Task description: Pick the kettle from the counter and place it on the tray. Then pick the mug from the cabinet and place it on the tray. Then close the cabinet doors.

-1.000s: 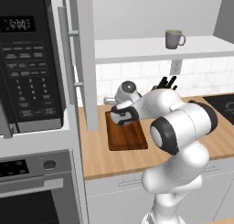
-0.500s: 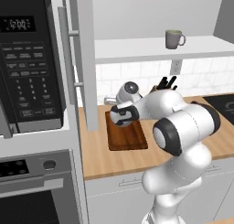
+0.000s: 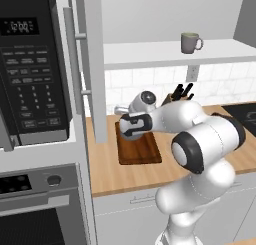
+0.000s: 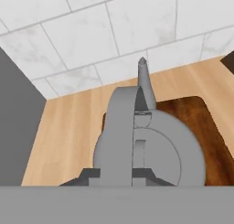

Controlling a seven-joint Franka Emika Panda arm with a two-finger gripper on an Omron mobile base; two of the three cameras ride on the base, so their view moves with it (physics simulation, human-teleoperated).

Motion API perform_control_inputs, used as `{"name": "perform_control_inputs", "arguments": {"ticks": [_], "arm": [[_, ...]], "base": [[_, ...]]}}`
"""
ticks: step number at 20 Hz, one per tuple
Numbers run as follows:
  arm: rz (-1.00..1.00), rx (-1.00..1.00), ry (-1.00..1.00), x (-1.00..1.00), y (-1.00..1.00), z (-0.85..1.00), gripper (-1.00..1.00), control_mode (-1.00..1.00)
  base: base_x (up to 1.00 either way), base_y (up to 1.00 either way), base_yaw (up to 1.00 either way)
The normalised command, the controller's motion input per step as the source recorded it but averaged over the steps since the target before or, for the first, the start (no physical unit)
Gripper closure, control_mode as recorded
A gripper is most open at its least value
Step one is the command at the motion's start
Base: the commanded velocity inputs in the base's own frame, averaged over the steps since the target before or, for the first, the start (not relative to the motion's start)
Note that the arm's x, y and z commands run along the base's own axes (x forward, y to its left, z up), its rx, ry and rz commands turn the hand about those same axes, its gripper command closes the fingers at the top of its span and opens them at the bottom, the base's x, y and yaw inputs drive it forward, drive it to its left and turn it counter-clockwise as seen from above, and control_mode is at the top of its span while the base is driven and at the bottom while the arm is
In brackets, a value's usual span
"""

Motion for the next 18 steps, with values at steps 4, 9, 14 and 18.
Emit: {"name": "perform_control_inputs", "arguments": {"ticks": [4, 9, 14, 18], "arm": [[0.01, 0.04, 0.0, -0.17, 0.0, 0.1, 1.0, -1.0], [0.01, 0.04, 0.0, -0.19, 0.0, 0.11, 1.0, -1.0], [0.0, 0.0, -0.03, -0.09, 0.0, 0.04, 1.0, -1.0], [0.0, 0.0, -0.03, 0.07, 0.0, 0.01, 1.0, -1.0]], "base": [[0.0, 0.0, 0.0], [0.0, 0.0, 0.0], [0.0, 0.0, 0.0], [0.0, 0.0, 0.0]]}}
